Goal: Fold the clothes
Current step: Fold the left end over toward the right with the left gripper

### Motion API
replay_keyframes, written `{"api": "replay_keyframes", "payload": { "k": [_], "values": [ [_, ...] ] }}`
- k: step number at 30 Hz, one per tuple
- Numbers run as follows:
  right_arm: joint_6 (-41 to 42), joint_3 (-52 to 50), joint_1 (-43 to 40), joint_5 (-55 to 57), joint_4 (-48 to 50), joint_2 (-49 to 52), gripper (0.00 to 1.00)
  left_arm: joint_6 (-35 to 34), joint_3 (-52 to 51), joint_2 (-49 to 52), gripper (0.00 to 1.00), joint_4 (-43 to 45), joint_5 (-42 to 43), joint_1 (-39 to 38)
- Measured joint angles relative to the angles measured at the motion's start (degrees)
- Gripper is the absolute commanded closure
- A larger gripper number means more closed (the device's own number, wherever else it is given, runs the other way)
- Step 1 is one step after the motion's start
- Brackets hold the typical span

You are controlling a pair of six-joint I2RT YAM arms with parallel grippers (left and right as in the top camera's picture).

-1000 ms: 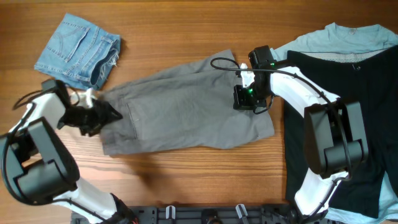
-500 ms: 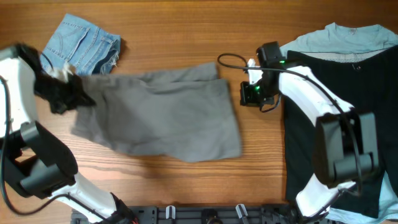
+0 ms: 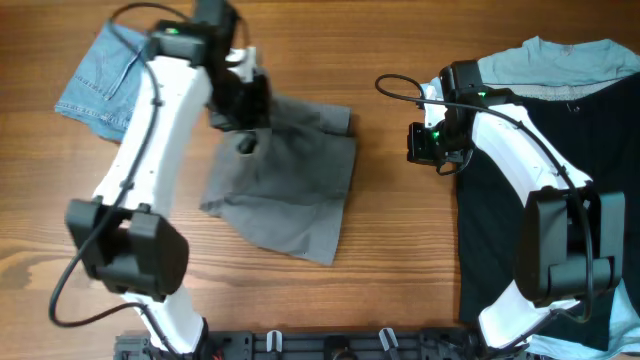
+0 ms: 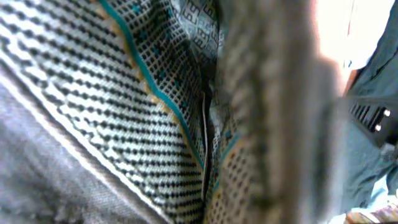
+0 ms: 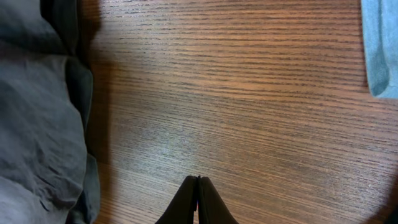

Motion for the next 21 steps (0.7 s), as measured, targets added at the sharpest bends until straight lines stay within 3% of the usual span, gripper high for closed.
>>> {"api": "replay_keyframes", "payload": {
  "k": [3,4,5,6,10,13,14,15,16,18,21],
  "values": [
    [0.0,0.0,-0.02,0.0,-0.02,0.0,0.95,-5.57,-5.05,2.45,0.69,6.99,-0.37,-5.79],
    [0.0,0.0,0.0,0.0,-0.02,0.0,0.95,-7.67,-7.74,3.76,0.55,9.18,-0.37,-8.13],
    [0.0,0.0,0.0,0.0,0.0,0.0,0.95,-8.9,-9.57,4.61,0.09,10.51,-0.35,-9.73],
    [0.0,0.0,0.0,0.0,0.02,0.0,0.95,-9.86,-11.8,5.55,0.02,11.47,-0.35,-11.43],
    [0.0,0.0,0.0,0.0,0.02,0.0,0.94,-10.75,-14.05,6.95,0.02,10.93,-0.15,-14.49],
    [-0.83,0.0,0.0,0.0,0.02,0.0,0.77,-9.38,-10.32,6.86,0.0,4.11,0.61,-12.07],
    [-1.97,0.0,0.0,-0.07,0.04,0.0,0.75,-7.91,-8.68,6.58,0.16,2.16,0.7,-10.8],
    [-3.23,0.0,-0.02,-1.22,0.02,0.0,0.75,-6.16,-7.34,5.64,0.54,0.81,0.57,-8.96],
    [-5.73,0.0,-0.02,-3.82,0.26,0.0,0.82,-4.61,-6.78,4.55,0.96,-1.2,-0.35,-7.13],
    [-8.9,0.0,0.0,-9.84,1.97,0.0,0.85,-2.45,-6.93,3.19,0.96,-3.13,-2.51,-4.02],
    [-10.88,0.2,0.35,-23.63,9.07,0.0,0.87,-0.83,-15.1,2.56,0.96,3.76,-4.7,0.33]
  ]
}}
